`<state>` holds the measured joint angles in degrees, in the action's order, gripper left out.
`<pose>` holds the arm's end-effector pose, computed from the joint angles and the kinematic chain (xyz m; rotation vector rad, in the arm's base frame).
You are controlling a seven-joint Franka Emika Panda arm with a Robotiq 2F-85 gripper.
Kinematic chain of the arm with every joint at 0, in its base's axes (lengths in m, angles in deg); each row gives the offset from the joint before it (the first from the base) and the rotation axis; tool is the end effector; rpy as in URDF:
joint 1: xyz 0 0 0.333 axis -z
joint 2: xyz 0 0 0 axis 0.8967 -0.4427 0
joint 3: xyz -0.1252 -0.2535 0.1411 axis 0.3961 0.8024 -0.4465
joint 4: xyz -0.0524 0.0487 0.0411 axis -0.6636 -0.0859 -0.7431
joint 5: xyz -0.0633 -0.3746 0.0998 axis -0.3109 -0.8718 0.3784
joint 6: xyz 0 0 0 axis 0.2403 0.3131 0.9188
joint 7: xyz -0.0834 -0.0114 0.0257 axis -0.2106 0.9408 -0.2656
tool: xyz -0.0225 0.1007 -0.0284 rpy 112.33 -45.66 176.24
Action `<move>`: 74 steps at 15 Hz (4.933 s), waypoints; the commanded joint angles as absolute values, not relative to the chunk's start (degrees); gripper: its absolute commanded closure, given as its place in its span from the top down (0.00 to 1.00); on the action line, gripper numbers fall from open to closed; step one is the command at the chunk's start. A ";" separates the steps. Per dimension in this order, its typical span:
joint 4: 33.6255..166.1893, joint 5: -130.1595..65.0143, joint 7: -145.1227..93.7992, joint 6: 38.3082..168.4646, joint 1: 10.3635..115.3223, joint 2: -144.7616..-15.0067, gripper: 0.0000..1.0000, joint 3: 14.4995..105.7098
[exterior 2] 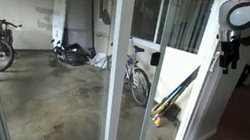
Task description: Open the door
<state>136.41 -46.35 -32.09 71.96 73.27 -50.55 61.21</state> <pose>0.4335 -0.1391 0.4432 2.8914 -0.1727 -0.3760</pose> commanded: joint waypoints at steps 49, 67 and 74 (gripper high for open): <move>144.38 -20.27 -58.94 131.98 81.53 -59.07 1.00 80.98; 141.83 5.94 -75.34 136.75 78.87 -59.33 1.00 81.99; 134.69 22.36 -103.91 130.08 78.77 -64.01 1.00 83.90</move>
<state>138.21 15.95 -93.81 132.49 79.11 -61.04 82.76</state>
